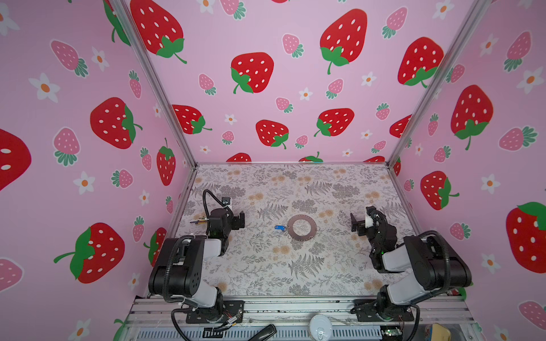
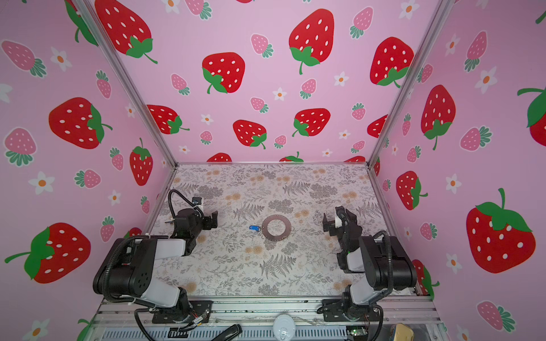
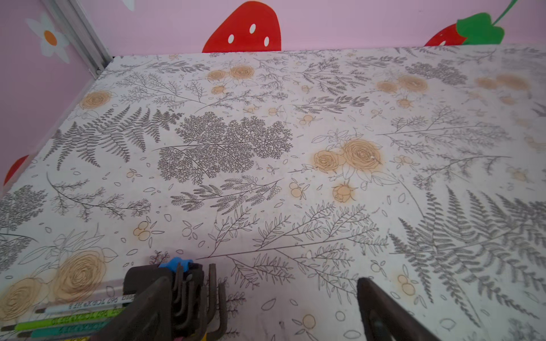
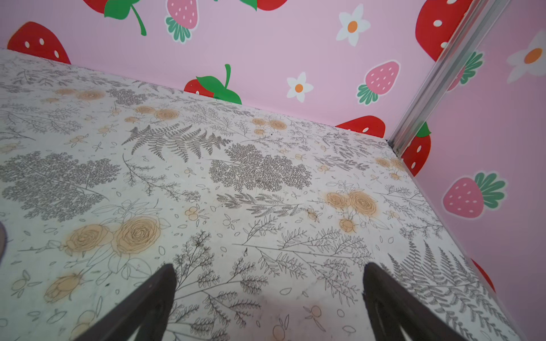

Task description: Put the keys on the keyring

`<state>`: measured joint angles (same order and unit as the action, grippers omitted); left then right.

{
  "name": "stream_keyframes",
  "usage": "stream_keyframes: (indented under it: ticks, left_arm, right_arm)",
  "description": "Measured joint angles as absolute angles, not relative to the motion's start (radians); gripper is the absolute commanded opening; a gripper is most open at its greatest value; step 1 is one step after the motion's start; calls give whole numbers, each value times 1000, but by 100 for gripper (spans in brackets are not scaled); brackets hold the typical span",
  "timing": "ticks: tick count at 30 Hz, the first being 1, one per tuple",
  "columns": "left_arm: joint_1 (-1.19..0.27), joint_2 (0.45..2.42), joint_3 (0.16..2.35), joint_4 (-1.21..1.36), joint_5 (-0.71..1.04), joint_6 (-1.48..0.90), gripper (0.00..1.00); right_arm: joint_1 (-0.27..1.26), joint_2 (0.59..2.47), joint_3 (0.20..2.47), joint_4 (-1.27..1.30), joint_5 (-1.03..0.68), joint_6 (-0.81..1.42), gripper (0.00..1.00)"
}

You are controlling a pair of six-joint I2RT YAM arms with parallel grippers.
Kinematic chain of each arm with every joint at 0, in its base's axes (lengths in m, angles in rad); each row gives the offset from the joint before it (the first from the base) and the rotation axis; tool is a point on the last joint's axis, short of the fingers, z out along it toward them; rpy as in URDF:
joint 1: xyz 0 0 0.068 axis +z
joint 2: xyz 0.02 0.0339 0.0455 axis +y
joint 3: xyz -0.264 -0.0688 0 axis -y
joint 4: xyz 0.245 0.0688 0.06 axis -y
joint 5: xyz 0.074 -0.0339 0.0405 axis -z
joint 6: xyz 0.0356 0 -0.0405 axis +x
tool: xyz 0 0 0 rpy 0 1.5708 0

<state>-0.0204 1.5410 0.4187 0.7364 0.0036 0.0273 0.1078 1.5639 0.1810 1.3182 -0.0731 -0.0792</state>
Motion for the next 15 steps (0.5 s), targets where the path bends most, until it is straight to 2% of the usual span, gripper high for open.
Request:
stream_keyframes:
  ticks: [15]
  left_arm:
    - [-10, 1546, 425, 742, -17, -1, 99]
  right_arm:
    - [106, 1566, 243, 1261, -60, -63, 99]
